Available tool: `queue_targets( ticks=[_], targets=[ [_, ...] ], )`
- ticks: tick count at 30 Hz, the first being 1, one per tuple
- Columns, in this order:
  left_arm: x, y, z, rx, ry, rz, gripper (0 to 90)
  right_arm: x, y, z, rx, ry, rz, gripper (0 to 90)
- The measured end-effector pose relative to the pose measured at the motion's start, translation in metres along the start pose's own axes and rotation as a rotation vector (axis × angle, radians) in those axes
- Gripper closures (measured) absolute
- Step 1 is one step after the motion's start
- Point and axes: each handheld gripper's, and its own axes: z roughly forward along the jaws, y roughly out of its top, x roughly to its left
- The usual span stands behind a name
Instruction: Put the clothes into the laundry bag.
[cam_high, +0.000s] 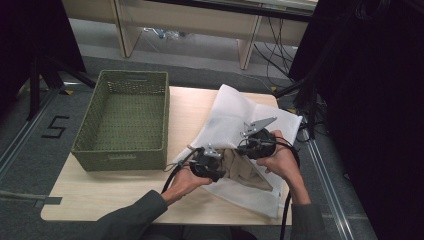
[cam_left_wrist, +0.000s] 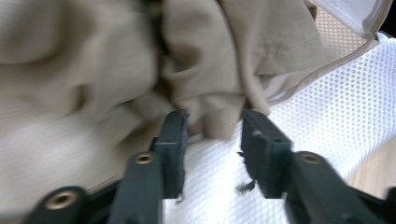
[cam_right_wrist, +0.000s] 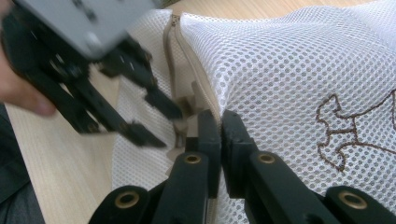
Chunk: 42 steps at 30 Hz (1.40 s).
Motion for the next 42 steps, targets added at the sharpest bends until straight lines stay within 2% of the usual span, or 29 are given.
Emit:
queue_targets(
  ticks=[2,5,6,8,9,10,11,12,14,15,16,17,19,23,27,28,30,32,33,39,42],
  targets=[
    [-0.002,0.002,0.013,-0.006,-0.014,-0.008,69.0,0.0,-0.001,0.0,-0.003,0.0,-0.001,88.8],
    [-0.001,0.01,0.028,-0.019,0.015,-0.026,84.8,-0.001,-0.002,0.0,0.0,0.005,0.003,88.8],
    [0.0,0.014,0.03,-0.032,0.026,-0.036,87.7,-0.001,-0.002,0.0,0.0,0.006,0.0,88.8],
    [0.0,0.021,0.031,-0.047,0.061,-0.013,89.2,-0.001,-0.003,0.0,0.004,0.004,0.014,88.8],
    [0.0,0.021,0.03,-0.04,0.051,-0.011,89.2,-0.001,-0.003,-0.001,0.003,0.004,0.012,88.8],
    [-0.002,0.021,0.026,-0.032,0.045,-0.012,88.9,-0.001,-0.004,0.0,0.002,0.005,0.005,88.8],
    [-0.005,0.019,0.021,-0.02,0.046,0.02,87.4,-0.001,-0.004,0.0,0.002,0.004,0.004,88.8],
    [-0.007,0.016,0.014,-0.014,0.046,0.035,85.3,-0.001,-0.004,0.0,-0.001,0.004,0.003,88.8],
    [-0.009,0.01,-0.002,-0.011,0.014,0.04,78.2,-0.001,-0.005,0.0,0.006,0.004,0.02,88.8],
    [-0.01,0.007,-0.011,-0.017,0.013,0.049,77.4,-0.001,-0.005,0.0,0.008,0.006,0.014,88.8],
    [-0.009,0.003,-0.021,-0.021,0.024,0.068,76.5,-0.001,-0.005,0.001,0.008,0.006,-0.002,88.8],
    [-0.008,0.0,-0.03,-0.019,0.035,0.081,75.6,0.0,-0.005,0.001,0.011,0.007,0.005,88.8],
    [-0.003,-0.006,-0.047,-0.021,0.032,0.069,73.2,0.001,-0.005,0.003,0.019,0.006,-0.004,88.8],
    [0.002,-0.015,-0.069,-0.015,0.068,0.1,66.5,0.006,-0.004,0.005,0.037,0.006,-0.022,88.8],
    [0.006,-0.023,-0.081,0.015,0.085,0.128,65.3,0.011,-0.004,0.008,0.055,0.007,-0.022,88.7],
    [0.007,-0.025,-0.083,0.015,0.085,0.124,65.1,0.011,-0.005,0.009,0.054,0.01,-0.034,88.7],
    [0.01,-0.029,-0.088,0.009,0.092,0.112,65.1,0.012,-0.007,0.01,0.06,0.013,-0.016,88.8],
    [0.013,-0.033,-0.093,0.006,0.093,0.1,63.9,0.011,-0.008,0.011,0.06,0.016,-0.029,88.8],
    [0.014,-0.035,-0.096,0.002,0.1,0.095,63.3,0.012,-0.009,0.012,0.065,0.017,-0.017,88.8],
    [0.015,-0.044,-0.106,0.022,0.113,0.097,58.4,0.013,-0.01,0.016,0.082,0.019,-0.035,88.7],
    [0.016,-0.049,-0.111,0.027,0.119,0.085,56.8,0.015,-0.011,0.016,0.091,0.022,-0.024,88.8]
  ],
)
